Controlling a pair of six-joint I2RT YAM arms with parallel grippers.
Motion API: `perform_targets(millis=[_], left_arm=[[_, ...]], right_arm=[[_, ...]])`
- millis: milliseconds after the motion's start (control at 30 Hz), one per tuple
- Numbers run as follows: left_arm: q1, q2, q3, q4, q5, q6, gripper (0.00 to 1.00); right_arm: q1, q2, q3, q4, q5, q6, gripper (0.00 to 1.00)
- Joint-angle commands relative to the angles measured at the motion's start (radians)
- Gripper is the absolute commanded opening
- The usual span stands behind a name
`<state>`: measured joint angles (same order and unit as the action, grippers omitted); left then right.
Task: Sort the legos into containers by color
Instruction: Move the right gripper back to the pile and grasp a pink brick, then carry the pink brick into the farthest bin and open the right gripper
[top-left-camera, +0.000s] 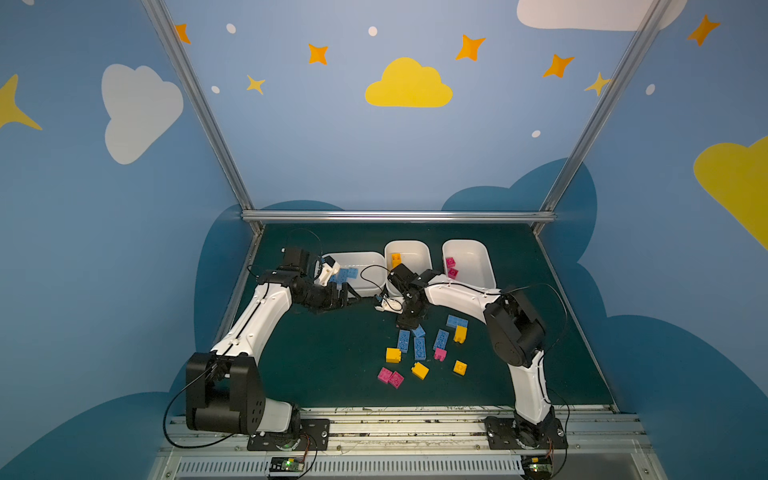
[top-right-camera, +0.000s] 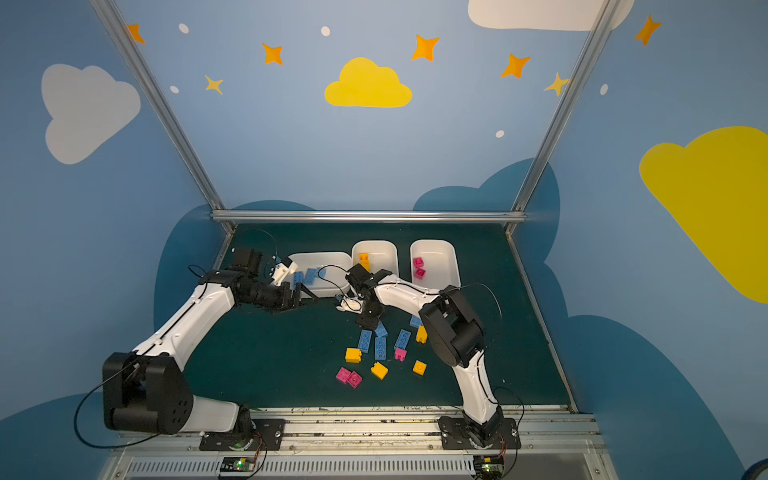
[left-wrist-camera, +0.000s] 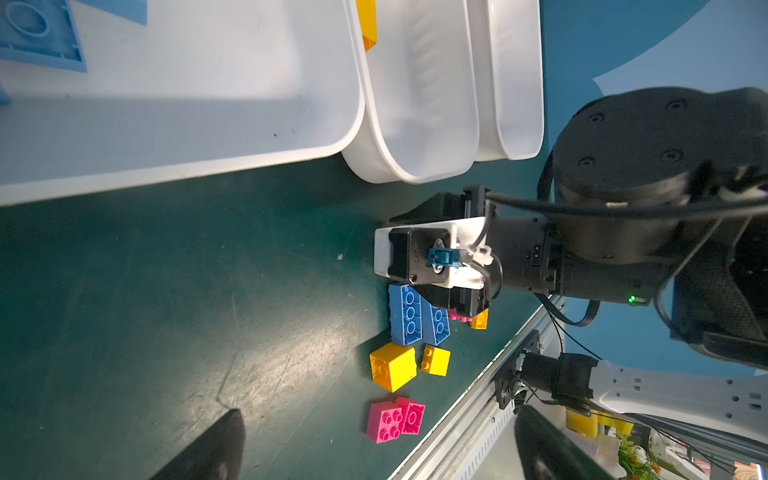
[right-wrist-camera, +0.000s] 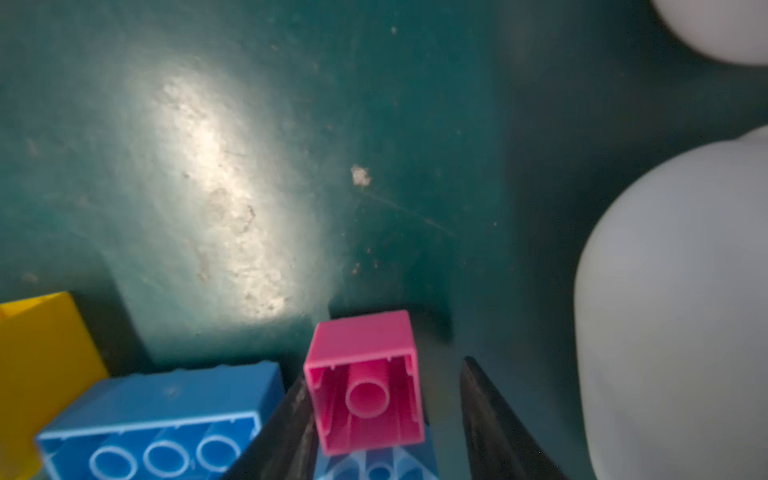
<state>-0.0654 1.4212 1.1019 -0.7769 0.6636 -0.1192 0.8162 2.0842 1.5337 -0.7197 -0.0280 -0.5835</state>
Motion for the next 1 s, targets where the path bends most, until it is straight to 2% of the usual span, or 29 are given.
perform_targets(millis=[0,67,267,400,533,800,967], left_arm=[[0.003,-0.013,0.000,-0.010,0.024,0.017,1.00],[0.003,-0.015,-0.002,-0.010,0.025,0.019,0.99],[0.004,-0.017,-0.002,-0.010,0.033,0.019,0.99],[0.003,-0.015,-0.008,0.005,0.051,0.008,1.00],[-0.009,-0.009,-0.016,0.037,0.059,-0.015,0.99],[-0.072,0.024,-0.007,0.104,0.076,-0.069,0.99],[-0.130,0.070,0.025,0.132,0.067,-0.103,0.99]], right_arm=[[-0.003,0.023,0.022,-0.035,-0.027,0.004,0.50],[-0.003,0.028,0.025,-0.040,-0.050,0.009,0.48],[-0.002,0.001,0.008,-0.012,-0.081,0.045,0.32],[-0.026,-0.070,-0.017,-0.014,-0.128,0.094,0.25],[-0.066,-0.175,-0.058,-0.049,-0.153,0.143,0.22],[-0.256,-0.436,-0.167,-0.118,-0.170,0.241,0.23],[-0.415,-0.464,-0.150,-0.149,-0.145,0.225,0.23]])
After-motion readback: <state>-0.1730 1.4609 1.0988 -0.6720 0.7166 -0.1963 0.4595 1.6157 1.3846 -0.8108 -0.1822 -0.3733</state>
